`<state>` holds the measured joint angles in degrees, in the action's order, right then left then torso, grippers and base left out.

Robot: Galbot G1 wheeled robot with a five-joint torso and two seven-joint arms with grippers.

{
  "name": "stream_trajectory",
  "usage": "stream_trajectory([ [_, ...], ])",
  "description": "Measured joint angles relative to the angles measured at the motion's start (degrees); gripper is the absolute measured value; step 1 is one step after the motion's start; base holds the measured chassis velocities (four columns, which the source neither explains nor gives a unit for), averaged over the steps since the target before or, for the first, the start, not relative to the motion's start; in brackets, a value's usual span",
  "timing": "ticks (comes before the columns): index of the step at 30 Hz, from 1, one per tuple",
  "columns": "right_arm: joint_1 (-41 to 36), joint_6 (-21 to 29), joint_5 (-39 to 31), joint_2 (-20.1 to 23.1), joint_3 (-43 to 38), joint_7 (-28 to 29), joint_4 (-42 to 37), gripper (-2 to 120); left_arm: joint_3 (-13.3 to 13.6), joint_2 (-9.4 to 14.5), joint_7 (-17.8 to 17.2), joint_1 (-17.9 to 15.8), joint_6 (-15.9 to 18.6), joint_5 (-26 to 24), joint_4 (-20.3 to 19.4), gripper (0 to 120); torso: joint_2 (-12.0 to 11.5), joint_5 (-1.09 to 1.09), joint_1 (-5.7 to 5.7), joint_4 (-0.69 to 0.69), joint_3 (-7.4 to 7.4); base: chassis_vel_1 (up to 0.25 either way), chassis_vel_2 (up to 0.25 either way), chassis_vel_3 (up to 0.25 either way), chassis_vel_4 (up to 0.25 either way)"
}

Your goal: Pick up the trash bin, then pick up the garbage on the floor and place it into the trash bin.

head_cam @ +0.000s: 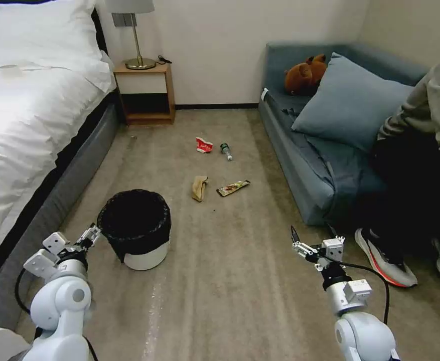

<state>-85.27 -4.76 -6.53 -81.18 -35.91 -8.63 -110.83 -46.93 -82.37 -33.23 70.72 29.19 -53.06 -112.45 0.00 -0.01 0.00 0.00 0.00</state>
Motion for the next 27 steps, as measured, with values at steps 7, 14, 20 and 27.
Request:
stream_trajectory([
  [7, 0.37, 1.1, -0.83, -0.06, 2.39, 0.01, -0.22, 100, -0.76, -0.34, -2.89, -3.93, 3.08, -4.63, 3.01, 99, 0.0, 0.01, 0.0, 0.01, 0.0, 0.0, 0.0, 0.0, 0.0],
  [14, -0.23, 1.01, -0.76, -0.19, 2.72, -0.05, -0.22, 100, -0.33, -0.84, -1.51, -7.11, 3.9, -1.39, 7.87, 100, 0.0, 0.01, 0.0, 0.0, 0.0, 0.0, 0.0, 0.0, 0.0],
  [20, -0.39, 0.81, -0.75, -0.12, 2.28, -0.2, -0.22, 100, -0.34, -0.67, -1.93, -10.16, 3.53, -2.31, 12.3, 99, 0.0, 0.01, 0.0, 0.0, 0.0, 0.0, 0.0, 0.0, 0.0],
  [27, -0.71, -0.31, -0.59, -0.11, 2.23, -0.88, -0.1, 100, -0.35, -0.56, -2.48, -13.12, 3.14, -4.39, 17.52, 98, 0.0, 0.01, 0.0, -0.01, 0.0, 0.0, 0.0, 0.0, 0.0],
])
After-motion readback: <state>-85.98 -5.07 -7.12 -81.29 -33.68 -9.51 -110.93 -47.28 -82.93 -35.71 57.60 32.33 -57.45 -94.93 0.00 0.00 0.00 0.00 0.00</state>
